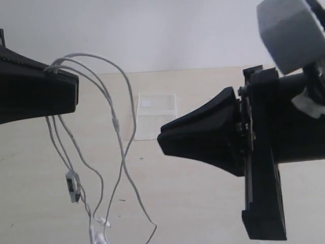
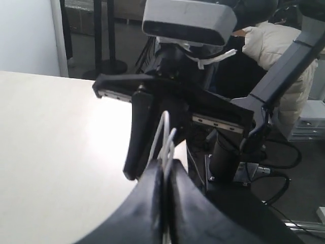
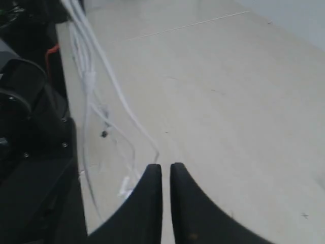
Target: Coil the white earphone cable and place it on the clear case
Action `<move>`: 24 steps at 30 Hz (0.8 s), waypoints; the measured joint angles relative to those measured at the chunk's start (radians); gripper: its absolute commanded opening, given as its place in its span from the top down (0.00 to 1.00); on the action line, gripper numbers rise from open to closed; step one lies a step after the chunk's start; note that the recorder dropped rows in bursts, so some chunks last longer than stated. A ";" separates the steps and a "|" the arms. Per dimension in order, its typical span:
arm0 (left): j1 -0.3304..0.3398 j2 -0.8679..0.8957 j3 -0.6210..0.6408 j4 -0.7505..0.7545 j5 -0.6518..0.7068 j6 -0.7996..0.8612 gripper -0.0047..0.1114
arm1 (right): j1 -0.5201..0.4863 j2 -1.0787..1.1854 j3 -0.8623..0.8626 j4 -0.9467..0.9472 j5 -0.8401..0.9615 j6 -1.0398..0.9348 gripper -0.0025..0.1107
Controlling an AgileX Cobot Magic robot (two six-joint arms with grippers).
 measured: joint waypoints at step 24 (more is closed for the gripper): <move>0.196 0.079 -0.004 0.004 -0.007 0.161 0.96 | 0.000 0.106 0.000 0.158 -0.113 -0.208 0.49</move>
